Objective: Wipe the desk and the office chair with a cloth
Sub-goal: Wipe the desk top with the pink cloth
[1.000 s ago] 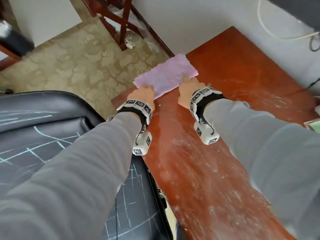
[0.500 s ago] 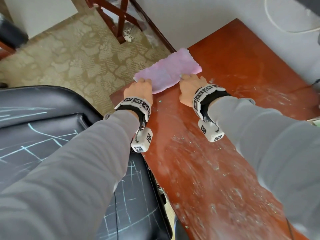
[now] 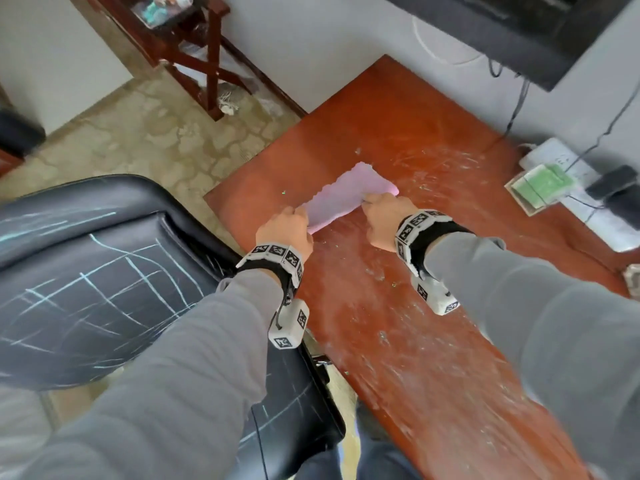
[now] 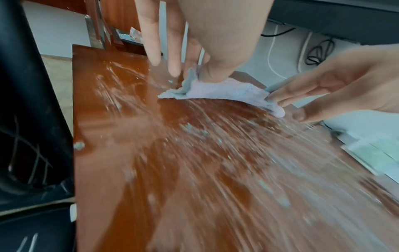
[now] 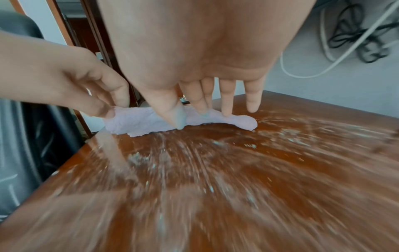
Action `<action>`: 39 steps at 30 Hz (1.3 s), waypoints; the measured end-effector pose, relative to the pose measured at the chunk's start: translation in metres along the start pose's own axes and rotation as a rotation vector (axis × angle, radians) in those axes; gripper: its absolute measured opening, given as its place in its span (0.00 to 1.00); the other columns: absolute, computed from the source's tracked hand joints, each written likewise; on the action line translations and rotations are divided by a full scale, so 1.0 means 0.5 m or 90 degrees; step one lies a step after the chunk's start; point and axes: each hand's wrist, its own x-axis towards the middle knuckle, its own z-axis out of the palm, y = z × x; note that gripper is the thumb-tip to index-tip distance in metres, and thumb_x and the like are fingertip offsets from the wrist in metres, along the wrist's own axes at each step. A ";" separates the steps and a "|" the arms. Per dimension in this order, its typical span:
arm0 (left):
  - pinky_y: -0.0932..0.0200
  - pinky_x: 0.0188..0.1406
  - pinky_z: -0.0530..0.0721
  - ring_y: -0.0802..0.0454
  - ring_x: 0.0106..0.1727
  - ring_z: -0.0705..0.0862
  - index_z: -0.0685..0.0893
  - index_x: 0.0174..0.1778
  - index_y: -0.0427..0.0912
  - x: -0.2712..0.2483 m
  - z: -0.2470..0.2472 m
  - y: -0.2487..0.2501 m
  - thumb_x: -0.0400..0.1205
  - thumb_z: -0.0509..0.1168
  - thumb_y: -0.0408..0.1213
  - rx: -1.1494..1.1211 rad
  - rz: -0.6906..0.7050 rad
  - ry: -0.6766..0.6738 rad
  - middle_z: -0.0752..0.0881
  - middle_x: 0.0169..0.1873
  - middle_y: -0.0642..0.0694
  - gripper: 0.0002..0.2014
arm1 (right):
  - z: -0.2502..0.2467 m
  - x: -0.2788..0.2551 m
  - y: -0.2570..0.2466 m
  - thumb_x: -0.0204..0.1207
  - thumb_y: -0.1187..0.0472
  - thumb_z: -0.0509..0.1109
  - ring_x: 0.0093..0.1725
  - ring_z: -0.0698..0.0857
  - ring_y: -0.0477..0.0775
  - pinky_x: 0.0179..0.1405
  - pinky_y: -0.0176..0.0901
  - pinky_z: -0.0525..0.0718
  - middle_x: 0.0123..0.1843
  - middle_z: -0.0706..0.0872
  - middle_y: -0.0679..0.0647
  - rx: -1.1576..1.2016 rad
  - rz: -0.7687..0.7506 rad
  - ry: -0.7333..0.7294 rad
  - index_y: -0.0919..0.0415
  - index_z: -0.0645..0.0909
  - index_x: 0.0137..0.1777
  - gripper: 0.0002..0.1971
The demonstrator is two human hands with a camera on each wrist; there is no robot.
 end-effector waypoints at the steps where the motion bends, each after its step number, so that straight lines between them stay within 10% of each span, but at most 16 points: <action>1: 0.46 0.52 0.81 0.38 0.60 0.83 0.78 0.65 0.42 -0.024 0.006 0.020 0.84 0.64 0.40 0.004 0.014 -0.007 0.81 0.58 0.42 0.14 | 0.012 -0.038 0.007 0.78 0.62 0.62 0.57 0.82 0.64 0.57 0.48 0.81 0.78 0.72 0.55 0.007 0.016 0.000 0.65 0.74 0.75 0.25; 5: 0.46 0.54 0.83 0.42 0.63 0.81 0.78 0.67 0.44 -0.120 0.043 0.097 0.85 0.63 0.42 0.027 0.097 -0.026 0.80 0.59 0.44 0.15 | 0.087 -0.177 0.030 0.79 0.62 0.62 0.42 0.77 0.59 0.43 0.46 0.77 0.48 0.76 0.54 0.057 0.112 -0.009 0.64 0.72 0.73 0.22; 13: 0.45 0.60 0.84 0.43 0.66 0.79 0.76 0.72 0.44 -0.338 0.150 0.245 0.85 0.61 0.40 0.069 0.297 -0.054 0.80 0.63 0.44 0.18 | 0.308 -0.476 0.058 0.73 0.64 0.66 0.38 0.84 0.60 0.38 0.52 0.89 0.41 0.83 0.55 0.179 0.295 -0.061 0.59 0.75 0.40 0.02; 27: 0.46 0.55 0.84 0.42 0.62 0.82 0.77 0.69 0.45 -0.681 0.302 0.584 0.86 0.61 0.39 0.129 0.564 -0.086 0.82 0.60 0.45 0.15 | 0.575 -1.003 0.118 0.78 0.65 0.65 0.48 0.86 0.58 0.46 0.48 0.88 0.48 0.79 0.53 0.355 0.547 -0.022 0.64 0.71 0.71 0.20; 39: 0.50 0.53 0.85 0.47 0.59 0.81 0.81 0.56 0.50 -0.913 0.470 0.754 0.85 0.61 0.38 0.169 0.612 -0.121 0.84 0.56 0.52 0.07 | 0.790 -1.294 0.182 0.77 0.63 0.64 0.51 0.81 0.59 0.42 0.47 0.79 0.53 0.81 0.57 0.422 0.559 -0.014 0.57 0.63 0.80 0.30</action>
